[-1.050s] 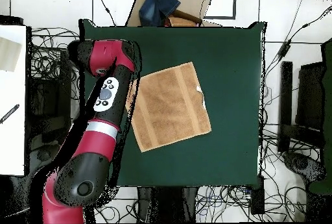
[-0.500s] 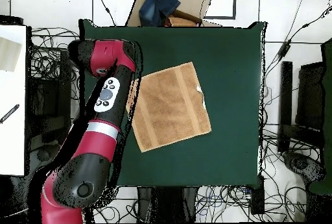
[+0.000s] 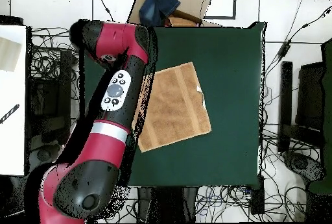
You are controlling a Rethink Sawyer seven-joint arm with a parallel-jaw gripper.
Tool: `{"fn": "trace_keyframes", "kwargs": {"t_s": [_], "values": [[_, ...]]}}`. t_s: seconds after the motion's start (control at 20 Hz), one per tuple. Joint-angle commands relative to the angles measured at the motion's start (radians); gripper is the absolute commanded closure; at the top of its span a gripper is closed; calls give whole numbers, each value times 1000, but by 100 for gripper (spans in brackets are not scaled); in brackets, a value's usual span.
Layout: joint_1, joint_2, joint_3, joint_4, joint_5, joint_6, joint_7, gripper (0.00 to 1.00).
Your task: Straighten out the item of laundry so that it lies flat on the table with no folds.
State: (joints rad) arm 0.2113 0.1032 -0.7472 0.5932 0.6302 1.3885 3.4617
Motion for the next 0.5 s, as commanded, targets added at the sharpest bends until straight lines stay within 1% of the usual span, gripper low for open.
{"fn": "trace_keyframes", "kwargs": {"t_s": [0.05,0.2,0.35,0.45,0.5], "values": [[-65,-119,54,30,-60,155,-81,0],[-86,-156,60,42,-91,190,-134,0],[-110,-211,58,67,-145,231,-222,0],[-127,-246,66,103,-187,230,-286,0],[-135,-268,76,140,-213,205,-319,0]]}}
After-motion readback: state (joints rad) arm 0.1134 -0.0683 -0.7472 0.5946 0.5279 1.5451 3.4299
